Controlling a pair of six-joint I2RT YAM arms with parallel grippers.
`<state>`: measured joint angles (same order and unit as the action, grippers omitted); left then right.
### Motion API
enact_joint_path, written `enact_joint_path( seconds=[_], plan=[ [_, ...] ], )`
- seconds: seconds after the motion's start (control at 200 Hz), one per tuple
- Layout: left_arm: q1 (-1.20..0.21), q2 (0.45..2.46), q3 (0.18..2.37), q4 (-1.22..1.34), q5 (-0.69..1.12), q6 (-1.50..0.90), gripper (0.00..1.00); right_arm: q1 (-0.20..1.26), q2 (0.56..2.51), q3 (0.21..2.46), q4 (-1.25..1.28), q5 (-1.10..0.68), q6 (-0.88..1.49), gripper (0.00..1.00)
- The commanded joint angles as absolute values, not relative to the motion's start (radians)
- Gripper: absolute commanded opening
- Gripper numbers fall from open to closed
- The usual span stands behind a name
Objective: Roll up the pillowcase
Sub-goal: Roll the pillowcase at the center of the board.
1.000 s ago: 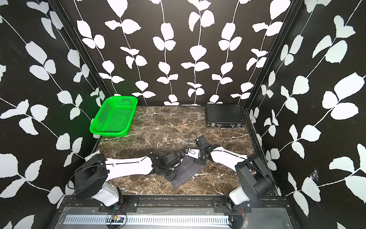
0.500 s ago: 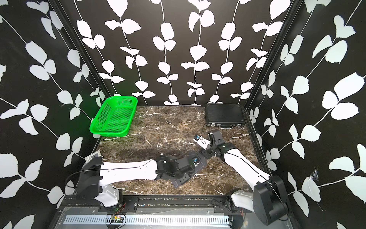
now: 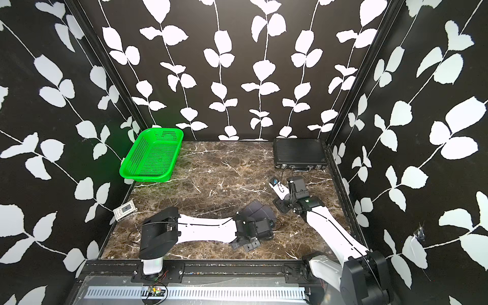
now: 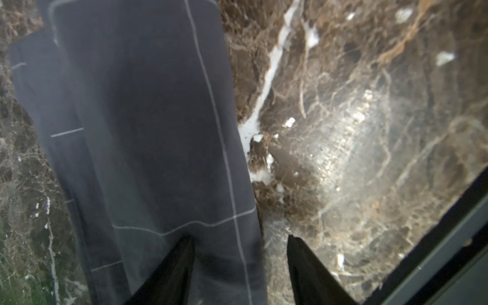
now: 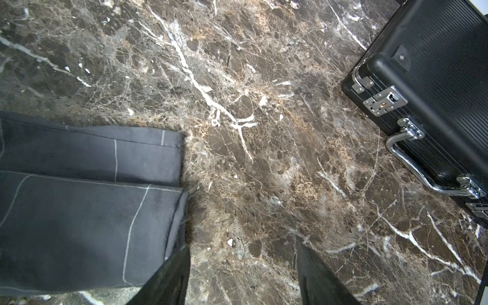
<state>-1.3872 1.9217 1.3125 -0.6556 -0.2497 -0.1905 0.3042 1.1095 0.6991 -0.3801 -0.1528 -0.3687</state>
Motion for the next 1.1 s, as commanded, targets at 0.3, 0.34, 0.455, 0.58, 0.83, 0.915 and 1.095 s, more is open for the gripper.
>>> enact_joint_path(
  seconds=[0.3, 0.34, 0.455, 0.58, 0.83, 0.915, 1.095],
  plan=[
    [-1.338, 1.974, 1.335, -0.798, -0.285, -0.210, 0.30, 0.297, 1.082, 0.673, -0.388, -0.141, -0.376, 0.67],
    [-1.335, 1.973, 1.338, -0.808, -0.281, -0.212, 0.23, 0.299, 1.080, 0.673, -0.392, -0.139, -0.378, 0.67],
    [-1.327, 1.953, 1.350, -0.832, -0.275, -0.200, 0.04, 0.296, 1.074, 0.667, -0.395, -0.140, -0.381, 0.67],
    [-1.301, 1.893, 1.345, -0.797, -0.199, -0.205, 0.00, 0.299, 1.068, 0.660, -0.396, -0.150, -0.376, 0.66],
    [-1.200, 1.747, 1.231, -0.554, 0.268, -0.294, 0.00, 0.298, 1.058, 0.644, -0.405, -0.177, -0.371, 0.67],
    [-1.155, 1.726, 1.180, -0.492, 0.398, -0.333, 0.00, 0.297, 1.060, 0.643, -0.407, -0.187, -0.367, 0.66],
    [-1.046, 1.698, 1.059, -0.325, 0.558, -0.398, 0.00, 0.297, 1.056, 0.638, -0.406, -0.211, -0.361, 0.66]
  ],
)
